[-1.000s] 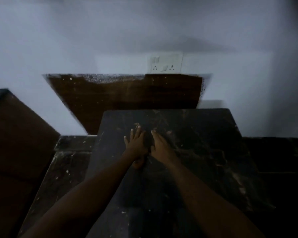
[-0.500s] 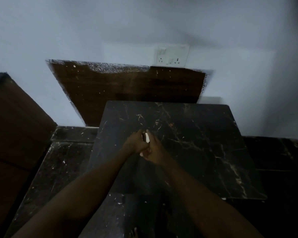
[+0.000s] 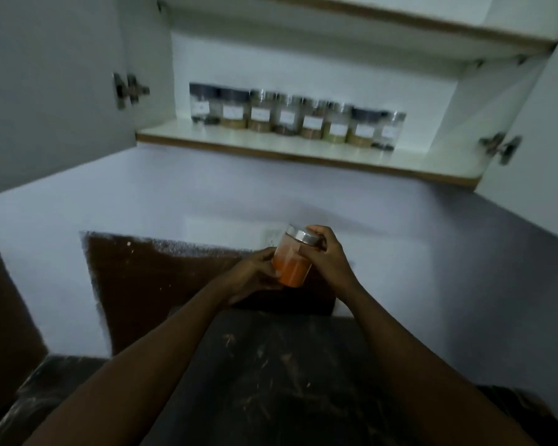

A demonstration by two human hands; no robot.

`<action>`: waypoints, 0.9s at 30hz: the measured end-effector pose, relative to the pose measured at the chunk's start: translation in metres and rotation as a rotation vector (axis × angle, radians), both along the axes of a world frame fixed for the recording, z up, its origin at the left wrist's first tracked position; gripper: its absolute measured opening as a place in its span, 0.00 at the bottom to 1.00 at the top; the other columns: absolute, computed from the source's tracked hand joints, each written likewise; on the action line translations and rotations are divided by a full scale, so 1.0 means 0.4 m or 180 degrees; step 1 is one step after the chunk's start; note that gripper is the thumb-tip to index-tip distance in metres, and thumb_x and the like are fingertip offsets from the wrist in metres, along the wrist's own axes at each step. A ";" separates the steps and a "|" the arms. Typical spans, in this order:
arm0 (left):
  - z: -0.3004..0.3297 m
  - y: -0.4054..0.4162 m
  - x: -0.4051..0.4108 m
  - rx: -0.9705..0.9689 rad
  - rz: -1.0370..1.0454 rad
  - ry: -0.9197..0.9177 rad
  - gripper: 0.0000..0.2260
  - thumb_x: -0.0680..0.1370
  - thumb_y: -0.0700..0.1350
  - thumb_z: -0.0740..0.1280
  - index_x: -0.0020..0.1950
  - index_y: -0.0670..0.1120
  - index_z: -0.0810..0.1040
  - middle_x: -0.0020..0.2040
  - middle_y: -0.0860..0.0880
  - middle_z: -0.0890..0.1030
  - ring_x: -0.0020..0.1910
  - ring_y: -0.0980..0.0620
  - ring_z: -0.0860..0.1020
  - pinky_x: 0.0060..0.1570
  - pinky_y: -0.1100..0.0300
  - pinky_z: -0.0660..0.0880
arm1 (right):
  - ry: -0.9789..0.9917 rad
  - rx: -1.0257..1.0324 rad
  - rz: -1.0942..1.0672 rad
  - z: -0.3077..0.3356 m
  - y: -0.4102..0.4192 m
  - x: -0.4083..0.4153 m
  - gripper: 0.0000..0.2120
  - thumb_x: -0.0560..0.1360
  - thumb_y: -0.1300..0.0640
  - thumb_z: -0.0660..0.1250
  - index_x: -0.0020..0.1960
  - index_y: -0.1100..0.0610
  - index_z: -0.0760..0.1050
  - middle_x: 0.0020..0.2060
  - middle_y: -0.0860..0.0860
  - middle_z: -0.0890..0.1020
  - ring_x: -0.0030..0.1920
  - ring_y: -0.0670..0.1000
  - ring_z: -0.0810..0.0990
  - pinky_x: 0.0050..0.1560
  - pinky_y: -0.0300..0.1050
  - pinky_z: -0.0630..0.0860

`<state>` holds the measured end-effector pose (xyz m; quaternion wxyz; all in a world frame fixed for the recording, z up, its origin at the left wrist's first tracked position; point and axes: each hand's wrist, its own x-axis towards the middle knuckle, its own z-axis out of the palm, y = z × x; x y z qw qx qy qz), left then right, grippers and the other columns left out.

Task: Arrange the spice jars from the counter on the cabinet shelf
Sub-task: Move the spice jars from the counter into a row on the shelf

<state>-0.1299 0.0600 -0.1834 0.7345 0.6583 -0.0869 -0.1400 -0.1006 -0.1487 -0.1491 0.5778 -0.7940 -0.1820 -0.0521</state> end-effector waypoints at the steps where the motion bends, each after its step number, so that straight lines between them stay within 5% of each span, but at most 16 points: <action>1: 0.028 -0.026 0.010 0.0059 0.0133 -0.0196 0.31 0.74 0.38 0.72 0.76 0.49 0.70 0.72 0.44 0.77 0.70 0.40 0.76 0.69 0.41 0.75 | -0.0108 0.0018 0.0093 0.048 -0.016 0.014 0.27 0.71 0.49 0.74 0.68 0.51 0.73 0.61 0.48 0.79 0.62 0.52 0.79 0.56 0.44 0.81; 5: 0.166 -0.160 0.077 0.0579 0.1145 -0.1254 0.31 0.71 0.46 0.78 0.72 0.51 0.72 0.66 0.49 0.79 0.64 0.45 0.79 0.60 0.51 0.81 | -0.0707 -0.0140 0.0177 0.253 -0.103 0.088 0.20 0.78 0.63 0.70 0.69 0.54 0.76 0.65 0.54 0.76 0.66 0.54 0.78 0.67 0.62 0.78; 9: 0.311 -0.280 0.159 0.0964 0.1860 -0.2099 0.38 0.65 0.58 0.80 0.71 0.55 0.69 0.65 0.55 0.72 0.59 0.56 0.76 0.51 0.66 0.76 | -0.1228 -0.0452 -0.0110 0.423 -0.178 0.151 0.18 0.77 0.51 0.73 0.66 0.45 0.77 0.63 0.48 0.76 0.61 0.47 0.78 0.64 0.51 0.80; 12: 0.408 -0.362 0.222 0.1249 0.2057 -0.2584 0.40 0.63 0.61 0.80 0.71 0.55 0.68 0.64 0.55 0.71 0.58 0.57 0.75 0.53 0.63 0.78 | -0.1565 -0.0716 -0.0335 0.523 -0.232 0.209 0.21 0.72 0.45 0.77 0.64 0.43 0.76 0.57 0.44 0.79 0.59 0.48 0.78 0.58 0.45 0.79; 17: 0.502 -0.488 0.339 0.1992 0.1854 -0.2519 0.44 0.66 0.60 0.81 0.75 0.49 0.65 0.70 0.48 0.72 0.66 0.48 0.76 0.63 0.48 0.79 | -0.1694 -0.0954 -0.0589 0.580 -0.359 0.335 0.27 0.72 0.44 0.77 0.68 0.47 0.75 0.61 0.46 0.79 0.61 0.49 0.76 0.54 0.40 0.77; 23: 0.512 -0.577 0.463 0.2898 0.1462 -0.2274 0.43 0.72 0.55 0.79 0.79 0.43 0.60 0.74 0.43 0.71 0.70 0.42 0.75 0.67 0.45 0.77 | -0.1557 -0.1191 -0.0627 0.556 -0.429 0.467 0.34 0.67 0.43 0.80 0.68 0.51 0.72 0.62 0.49 0.76 0.57 0.48 0.77 0.48 0.33 0.73; 27: 0.519 -0.613 0.540 0.3622 0.1670 -0.2258 0.41 0.72 0.56 0.77 0.77 0.42 0.62 0.69 0.43 0.78 0.66 0.41 0.79 0.64 0.46 0.77 | -0.1631 -0.1506 -0.0509 0.565 -0.457 0.562 0.27 0.70 0.48 0.80 0.64 0.53 0.74 0.62 0.53 0.77 0.60 0.54 0.78 0.56 0.43 0.77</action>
